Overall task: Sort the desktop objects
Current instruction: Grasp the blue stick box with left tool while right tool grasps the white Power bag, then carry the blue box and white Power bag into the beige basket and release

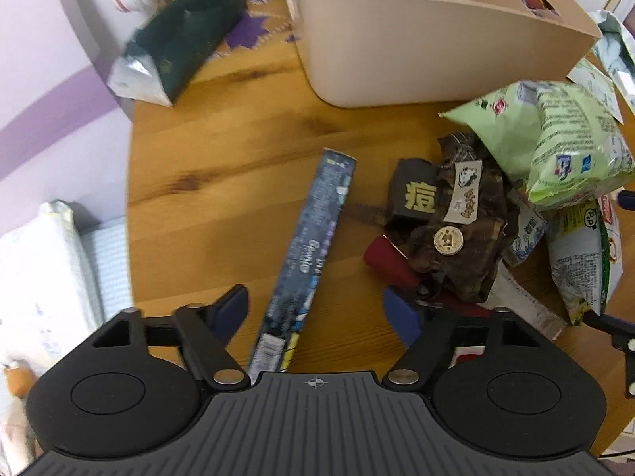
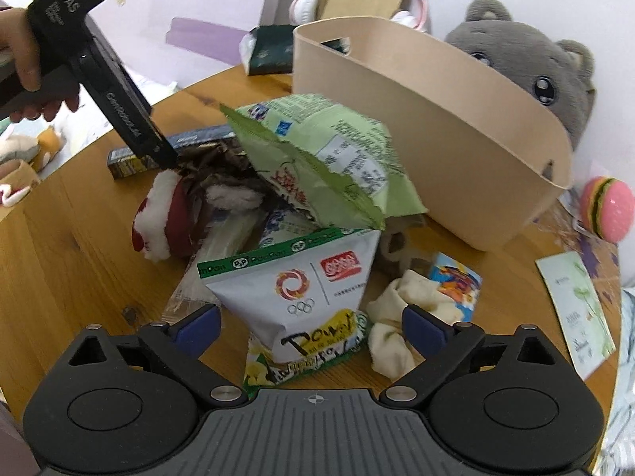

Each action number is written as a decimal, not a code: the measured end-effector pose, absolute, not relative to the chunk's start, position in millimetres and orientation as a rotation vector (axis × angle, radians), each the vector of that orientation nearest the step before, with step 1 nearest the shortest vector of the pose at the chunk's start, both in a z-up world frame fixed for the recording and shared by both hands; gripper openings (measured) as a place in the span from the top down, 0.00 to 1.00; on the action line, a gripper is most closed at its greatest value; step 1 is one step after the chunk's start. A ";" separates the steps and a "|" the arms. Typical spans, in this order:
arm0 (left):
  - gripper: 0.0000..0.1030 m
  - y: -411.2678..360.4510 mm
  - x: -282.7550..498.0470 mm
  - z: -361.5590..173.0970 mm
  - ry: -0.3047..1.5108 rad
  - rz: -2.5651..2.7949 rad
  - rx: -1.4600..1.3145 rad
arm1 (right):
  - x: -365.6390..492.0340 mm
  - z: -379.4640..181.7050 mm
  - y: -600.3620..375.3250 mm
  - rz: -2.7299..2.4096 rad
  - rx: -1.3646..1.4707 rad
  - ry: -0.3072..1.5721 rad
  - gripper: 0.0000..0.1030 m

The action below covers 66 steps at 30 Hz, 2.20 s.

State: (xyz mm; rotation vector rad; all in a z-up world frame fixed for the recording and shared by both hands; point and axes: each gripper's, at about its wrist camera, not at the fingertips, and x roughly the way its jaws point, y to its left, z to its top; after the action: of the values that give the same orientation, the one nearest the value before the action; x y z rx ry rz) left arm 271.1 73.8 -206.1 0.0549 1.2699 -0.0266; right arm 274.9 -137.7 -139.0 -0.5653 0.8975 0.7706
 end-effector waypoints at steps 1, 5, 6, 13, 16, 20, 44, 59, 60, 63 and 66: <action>0.31 72.6 271.9 -209.1 1.270 -0.032 0.062 | 276.0 -142.1 -135.2 0.778 -0.581 0.899 0.08; 0.31 68.9 274.3 -215.8 1.256 -0.053 0.089 | 279.3 -151.0 -129.2 0.796 -0.613 0.909 0.12; 0.31 69.6 274.9 -216.7 1.254 -0.057 0.084 | 280.4 -152.5 -128.4 0.801 -0.612 0.915 0.14; 0.36 78.2 281.9 -222.3 1.264 -0.074 0.071 | 284.6 -162.4 -127.8 0.813 -0.582 0.967 0.31; 0.36 80.1 284.0 -220.8 1.248 -0.085 0.075 | 284.4 -162.8 -129.6 0.816 -0.564 0.971 0.33; 0.48 83.2 286.0 -218.3 1.233 -0.076 0.064 | 285.5 -162.8 -132.6 0.813 -0.539 0.983 0.39; 0.78 84.9 259.8 -143.3 1.134 -0.120 0.002 | 271.5 -99.1 -186.0 0.717 -0.313 0.900 0.45; 0.78 90.0 305.3 -58.9 0.961 -0.169 0.002 | 314.2 -49.7 -190.8 0.644 -0.268 0.758 0.45; 0.78 89.6 310.2 -54.8 0.951 -0.169 0.002 | 317.1 -49.1 -190.3 0.639 -0.264 0.748 0.45; 0.78 86.8 324.0 -46.6 0.932 -0.173 0.007 | 331.2 -45.3 -192.6 0.630 -0.241 0.728 0.45; 0.78 81.9 341.6 -42.2 0.920 -0.173 0.013 | 345.4 -43.2 -194.6 0.611 -0.218 0.715 0.44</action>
State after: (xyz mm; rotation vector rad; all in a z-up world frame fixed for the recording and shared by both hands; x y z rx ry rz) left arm 341.6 81.9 -42.2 0.0132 0.9202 -0.1725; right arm 345.4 -194.6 -43.2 -0.2184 0.7150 0.6109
